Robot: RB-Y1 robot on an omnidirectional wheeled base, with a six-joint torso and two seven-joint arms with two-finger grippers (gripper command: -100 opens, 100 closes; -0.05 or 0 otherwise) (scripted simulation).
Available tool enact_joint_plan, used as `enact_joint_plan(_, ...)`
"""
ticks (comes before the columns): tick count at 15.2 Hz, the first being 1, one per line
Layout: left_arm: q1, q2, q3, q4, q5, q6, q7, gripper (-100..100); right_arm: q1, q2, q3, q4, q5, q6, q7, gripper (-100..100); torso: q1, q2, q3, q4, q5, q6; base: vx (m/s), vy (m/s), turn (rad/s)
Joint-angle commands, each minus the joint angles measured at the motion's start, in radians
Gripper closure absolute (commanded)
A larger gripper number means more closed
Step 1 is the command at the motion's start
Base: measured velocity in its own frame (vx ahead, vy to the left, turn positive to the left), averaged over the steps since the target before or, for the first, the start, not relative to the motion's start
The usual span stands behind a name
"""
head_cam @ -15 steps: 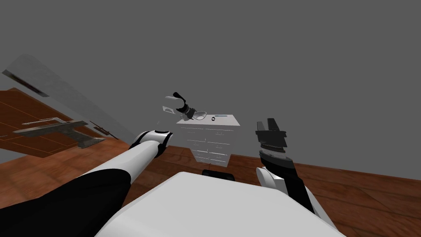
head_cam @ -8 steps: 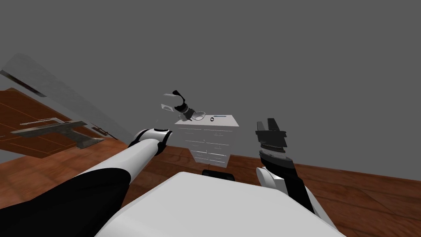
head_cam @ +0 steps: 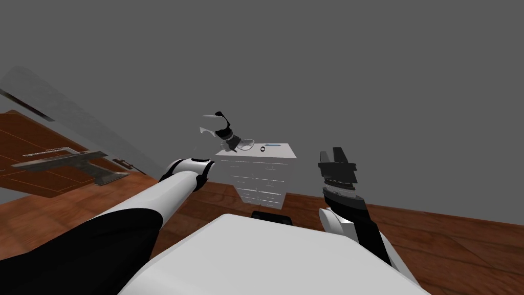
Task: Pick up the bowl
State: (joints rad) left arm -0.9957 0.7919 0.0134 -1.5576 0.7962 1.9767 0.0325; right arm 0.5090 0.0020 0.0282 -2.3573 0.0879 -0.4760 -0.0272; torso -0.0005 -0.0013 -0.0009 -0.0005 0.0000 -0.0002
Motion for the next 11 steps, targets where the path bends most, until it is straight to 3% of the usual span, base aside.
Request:
enact_joint_plan(1,0.015,-0.010,-0.008,0.014,-0.015,-0.030,-0.008,-100,0.000,0.000,0.000,0.000,0.000,0.000,0.000,0,0.000,0.000,0.000,0.000,0.000,0.000,0.003,0.000,-0.017)
enact_joint_plan(4,0.030,-0.020,-0.016,0.027,-0.030,-0.061,-0.015,-100,0.000,0.000,0.000,0.000,0.000,0.000,0.000,0,0.001,0.000,0.000,0.000,0.000,0.000,0.000,0.007,-0.021)
enact_joint_plan(5,0.023,-0.014,-0.011,0.019,-0.021,-0.042,-0.011,-100,0.000,0.000,0.000,0.000,0.000,0.000,0.000,0,0.001,0.001,0.000,0.000,0.000,0.000,-0.001,0.005,-0.008)
enact_joint_plan(6,0.024,-0.016,-0.012,0.020,-0.023,-0.047,-0.012,100,0.000,0.000,0.000,0.000,0.000,0.000,0.000,0,0.001,0.001,0.000,0.000,0.000,0.000,0.000,0.000,0.000)
enact_joint_plan(10,0.025,-0.015,-0.012,0.021,-0.023,-0.047,-0.012,100,0.000,0.000,0.000,0.000,0.000,0.000,0.000,0,0.001,0.001,0.001,0.000,0.000,0.000,0.000,0.000,0.000)
enact_joint_plan(11,0.009,-0.006,-0.005,0.008,-0.009,-0.018,-0.005,100,0.000,0.000,0.000,0.000,0.000,0.000,0.000,0,0.001,0.001,0.001,0.001,0.000,0.000,-0.001,-0.004,0.018)
